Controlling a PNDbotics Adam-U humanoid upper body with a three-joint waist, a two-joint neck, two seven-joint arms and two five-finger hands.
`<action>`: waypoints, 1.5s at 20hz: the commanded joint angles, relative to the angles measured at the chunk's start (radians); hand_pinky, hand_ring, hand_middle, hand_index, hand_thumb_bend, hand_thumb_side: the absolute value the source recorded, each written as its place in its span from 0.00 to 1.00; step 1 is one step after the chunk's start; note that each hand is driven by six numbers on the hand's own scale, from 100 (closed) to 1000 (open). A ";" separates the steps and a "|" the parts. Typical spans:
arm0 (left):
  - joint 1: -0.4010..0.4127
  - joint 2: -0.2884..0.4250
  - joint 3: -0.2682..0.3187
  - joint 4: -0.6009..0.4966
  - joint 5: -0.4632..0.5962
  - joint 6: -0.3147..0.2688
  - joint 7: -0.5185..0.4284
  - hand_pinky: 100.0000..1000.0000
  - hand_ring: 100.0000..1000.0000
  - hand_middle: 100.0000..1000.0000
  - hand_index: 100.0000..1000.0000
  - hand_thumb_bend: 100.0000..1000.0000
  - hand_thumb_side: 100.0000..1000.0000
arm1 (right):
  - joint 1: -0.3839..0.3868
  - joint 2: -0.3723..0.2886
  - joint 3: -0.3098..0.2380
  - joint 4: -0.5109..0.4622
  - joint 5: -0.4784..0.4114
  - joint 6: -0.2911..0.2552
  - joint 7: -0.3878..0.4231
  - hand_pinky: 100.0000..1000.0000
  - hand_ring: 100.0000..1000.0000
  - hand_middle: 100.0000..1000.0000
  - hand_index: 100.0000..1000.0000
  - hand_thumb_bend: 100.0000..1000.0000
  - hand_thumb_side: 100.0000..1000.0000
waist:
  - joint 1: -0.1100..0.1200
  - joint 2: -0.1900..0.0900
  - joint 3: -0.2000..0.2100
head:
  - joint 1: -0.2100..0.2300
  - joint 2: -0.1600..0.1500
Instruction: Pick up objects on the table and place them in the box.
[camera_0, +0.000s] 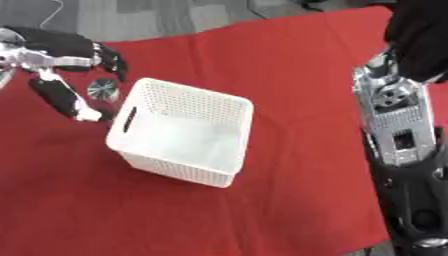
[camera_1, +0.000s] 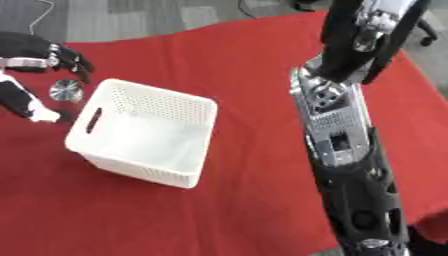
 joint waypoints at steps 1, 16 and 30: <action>-0.012 0.010 0.004 -0.001 -0.016 -0.082 -0.097 0.67 0.80 0.89 0.82 0.16 0.34 | -0.020 -0.003 0.001 -0.013 0.002 -0.108 -0.109 0.67 0.66 0.65 0.68 0.00 1.00 | 0.001 -0.014 -0.001 | 0.007 0.000; -0.017 -0.005 -0.009 0.021 -0.016 -0.087 -0.147 0.65 0.78 0.88 0.80 0.25 0.35 | -0.025 0.003 0.000 -0.013 0.002 -0.102 -0.113 0.68 0.66 0.64 0.68 0.00 1.00 | 0.000 -0.009 -0.007 | 0.022 0.000; 0.000 -0.020 -0.011 0.056 -0.064 -0.103 -0.142 0.60 0.75 0.87 0.78 0.21 0.35 | -0.039 0.021 0.004 -0.013 0.001 -0.106 -0.111 0.68 0.66 0.64 0.68 0.00 1.00 | 0.003 0.002 -0.023 | 0.051 0.000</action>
